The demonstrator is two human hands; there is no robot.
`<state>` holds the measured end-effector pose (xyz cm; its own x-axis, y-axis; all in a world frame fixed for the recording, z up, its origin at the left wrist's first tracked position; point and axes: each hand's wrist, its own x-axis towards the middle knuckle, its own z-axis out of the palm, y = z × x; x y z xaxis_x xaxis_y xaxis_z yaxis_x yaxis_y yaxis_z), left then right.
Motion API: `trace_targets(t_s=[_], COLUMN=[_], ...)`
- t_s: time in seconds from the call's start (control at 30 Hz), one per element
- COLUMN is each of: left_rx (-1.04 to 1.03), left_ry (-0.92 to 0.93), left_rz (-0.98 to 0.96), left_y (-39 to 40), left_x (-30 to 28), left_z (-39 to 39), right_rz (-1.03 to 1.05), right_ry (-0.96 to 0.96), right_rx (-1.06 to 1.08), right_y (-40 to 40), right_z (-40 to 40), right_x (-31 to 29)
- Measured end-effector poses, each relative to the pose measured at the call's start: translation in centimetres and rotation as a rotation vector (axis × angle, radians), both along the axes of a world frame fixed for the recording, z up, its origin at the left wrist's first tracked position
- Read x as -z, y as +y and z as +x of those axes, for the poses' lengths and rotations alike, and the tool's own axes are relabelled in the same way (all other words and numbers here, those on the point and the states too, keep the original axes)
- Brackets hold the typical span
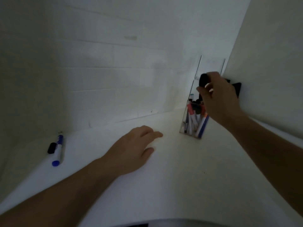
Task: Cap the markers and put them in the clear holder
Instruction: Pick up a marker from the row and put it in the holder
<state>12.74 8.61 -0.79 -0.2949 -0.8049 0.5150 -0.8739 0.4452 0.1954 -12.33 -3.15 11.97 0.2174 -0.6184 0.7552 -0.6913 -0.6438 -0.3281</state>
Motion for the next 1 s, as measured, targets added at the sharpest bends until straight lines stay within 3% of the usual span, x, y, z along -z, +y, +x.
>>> trace_targets(t_s=[0.13, 0.23, 0.57, 0.73, 0.9, 1.0], left_rx=[0.0, -0.016, -0.031, -0.018, -0.018, -0.021], left_ry=[-0.003, -0.001, 0.005, 0.02, 0.029, 0.027], left_rz=[0.013, 0.007, 0.006, 0.022, 0.015, 0.015], left_y=[0.2, 0.3, 0.3, 0.1, -0.1, -0.1], left_x=[0.3, 0.3, 0.4, 0.6, 0.7, 0.7], left_z=[-0.1, -0.1, -0.1, 0.1, 0.1, 0.0], right_rz=[0.081, 0.123, -0.022, -0.024, -0.027, 0.012], right_ry=[-0.087, -0.039, 0.113, -0.067, 0.007, -0.064], right_rx=[0.009, -0.006, 0.044, 0.044, 0.036, 0.006], right_y=[-0.8, -1.3, -3.9, -5.0, -5.3, -4.9], right_z=[-0.5, -0.2, 1.4, 0.7, 0.7, 1.1], right_x=[-0.2, -0.4, -0.7, -0.4, -0.7, -0.5])
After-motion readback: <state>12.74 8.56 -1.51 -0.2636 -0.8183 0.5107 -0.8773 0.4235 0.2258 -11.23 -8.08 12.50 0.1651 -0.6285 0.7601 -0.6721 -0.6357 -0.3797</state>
